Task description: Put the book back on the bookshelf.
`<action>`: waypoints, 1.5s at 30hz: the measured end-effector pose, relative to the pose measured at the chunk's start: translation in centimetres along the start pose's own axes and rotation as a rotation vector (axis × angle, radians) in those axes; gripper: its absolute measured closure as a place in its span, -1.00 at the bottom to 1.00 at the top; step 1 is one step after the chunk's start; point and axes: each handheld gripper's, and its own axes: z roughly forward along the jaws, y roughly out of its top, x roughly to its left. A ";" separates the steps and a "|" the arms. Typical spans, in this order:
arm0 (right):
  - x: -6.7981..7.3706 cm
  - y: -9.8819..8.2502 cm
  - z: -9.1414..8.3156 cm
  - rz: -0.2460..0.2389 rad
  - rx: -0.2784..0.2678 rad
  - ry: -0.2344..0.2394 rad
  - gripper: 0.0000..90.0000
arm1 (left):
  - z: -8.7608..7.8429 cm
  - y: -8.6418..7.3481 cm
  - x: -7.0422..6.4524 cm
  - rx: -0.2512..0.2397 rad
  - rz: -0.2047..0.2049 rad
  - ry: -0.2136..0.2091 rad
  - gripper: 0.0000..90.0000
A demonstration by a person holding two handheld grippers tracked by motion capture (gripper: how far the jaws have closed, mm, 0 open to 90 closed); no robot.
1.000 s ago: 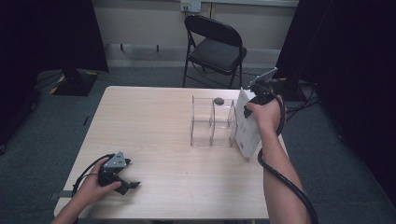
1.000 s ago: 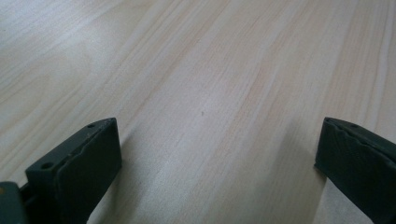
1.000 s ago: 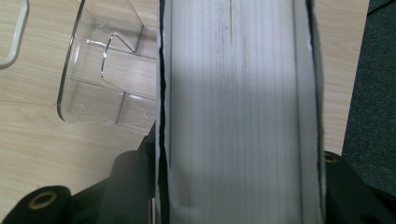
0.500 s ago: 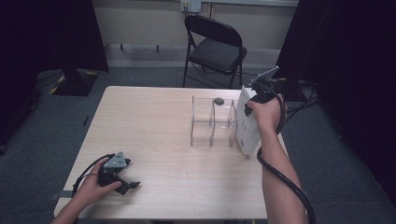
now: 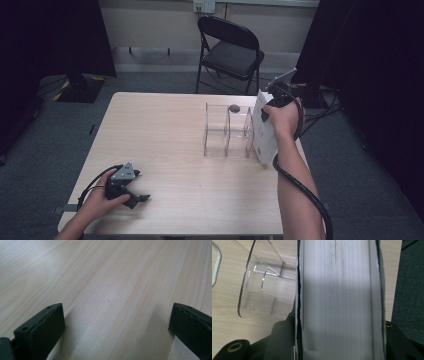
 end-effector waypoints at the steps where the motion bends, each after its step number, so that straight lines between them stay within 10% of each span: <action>1: 0.0 0.1 0.0 -0.003 -0.001 -0.004 0.17 | 0.0 0.0 0.0 0.000 0.000 0.001 -1.00; 45: 0.5 0.9 2.2 0.024 -0.018 -0.013 0.16 | 0.0 0.0 0.0 0.000 0.000 0.000 -1.00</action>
